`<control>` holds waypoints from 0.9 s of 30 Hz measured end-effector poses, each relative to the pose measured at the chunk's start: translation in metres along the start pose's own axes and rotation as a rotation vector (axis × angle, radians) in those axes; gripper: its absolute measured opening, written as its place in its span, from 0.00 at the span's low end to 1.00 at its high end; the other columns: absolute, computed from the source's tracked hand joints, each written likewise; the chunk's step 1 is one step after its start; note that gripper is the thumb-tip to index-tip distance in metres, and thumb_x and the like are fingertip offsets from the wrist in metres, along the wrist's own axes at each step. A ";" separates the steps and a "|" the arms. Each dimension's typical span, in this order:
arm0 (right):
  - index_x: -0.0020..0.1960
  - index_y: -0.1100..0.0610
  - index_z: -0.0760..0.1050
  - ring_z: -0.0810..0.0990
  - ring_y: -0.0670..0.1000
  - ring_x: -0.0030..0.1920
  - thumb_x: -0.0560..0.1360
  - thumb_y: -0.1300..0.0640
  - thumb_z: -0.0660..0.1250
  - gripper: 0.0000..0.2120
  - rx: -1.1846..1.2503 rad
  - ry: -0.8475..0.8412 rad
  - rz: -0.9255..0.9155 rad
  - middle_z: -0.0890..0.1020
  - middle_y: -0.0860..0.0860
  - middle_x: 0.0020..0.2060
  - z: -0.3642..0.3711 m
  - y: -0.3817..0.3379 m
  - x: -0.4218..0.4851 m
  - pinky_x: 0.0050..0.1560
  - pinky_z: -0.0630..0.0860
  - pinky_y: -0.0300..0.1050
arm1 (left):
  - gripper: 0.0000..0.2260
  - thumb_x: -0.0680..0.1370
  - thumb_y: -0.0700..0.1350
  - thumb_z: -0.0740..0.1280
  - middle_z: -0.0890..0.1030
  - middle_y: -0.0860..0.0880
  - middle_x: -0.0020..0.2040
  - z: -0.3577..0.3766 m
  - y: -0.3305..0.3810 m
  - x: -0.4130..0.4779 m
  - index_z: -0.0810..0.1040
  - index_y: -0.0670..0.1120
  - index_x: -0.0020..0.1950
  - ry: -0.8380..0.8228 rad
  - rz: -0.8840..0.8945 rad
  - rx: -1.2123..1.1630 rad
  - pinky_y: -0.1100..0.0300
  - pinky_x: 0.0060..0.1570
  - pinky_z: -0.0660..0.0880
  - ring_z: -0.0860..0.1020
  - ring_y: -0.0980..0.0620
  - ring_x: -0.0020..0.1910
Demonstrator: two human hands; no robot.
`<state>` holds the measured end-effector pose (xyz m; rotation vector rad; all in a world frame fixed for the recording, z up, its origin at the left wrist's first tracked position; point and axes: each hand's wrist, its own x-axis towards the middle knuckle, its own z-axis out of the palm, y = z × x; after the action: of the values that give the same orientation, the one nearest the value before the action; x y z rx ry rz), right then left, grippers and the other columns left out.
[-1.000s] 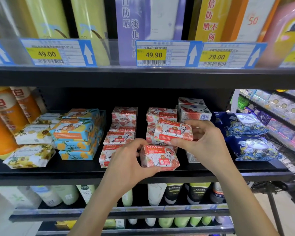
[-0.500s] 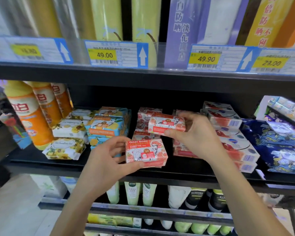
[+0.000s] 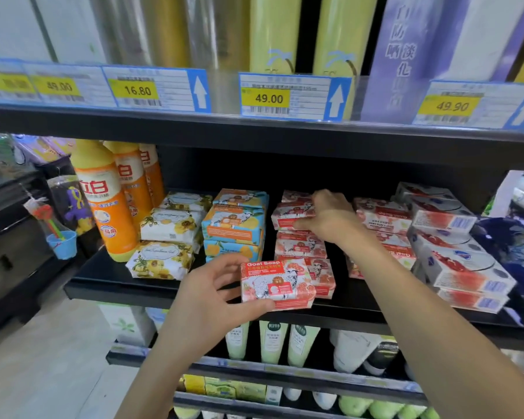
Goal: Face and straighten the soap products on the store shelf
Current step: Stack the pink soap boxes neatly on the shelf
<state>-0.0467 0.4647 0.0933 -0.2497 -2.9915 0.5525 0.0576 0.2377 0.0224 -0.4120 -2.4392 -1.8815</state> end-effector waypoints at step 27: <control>0.64 0.37 0.75 0.77 0.29 0.56 0.61 0.43 0.84 0.34 0.452 -0.171 -0.375 0.78 0.31 0.58 0.007 0.027 -0.113 0.53 0.74 0.26 | 0.30 0.61 0.46 0.84 0.85 0.57 0.52 0.001 -0.008 0.013 0.79 0.50 0.61 -0.025 0.000 -0.067 0.67 0.48 0.80 0.82 0.64 0.55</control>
<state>0.0673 0.4672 0.0702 0.3987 -2.8453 1.2126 0.0433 0.2396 0.0169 -0.4407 -2.3968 -1.9753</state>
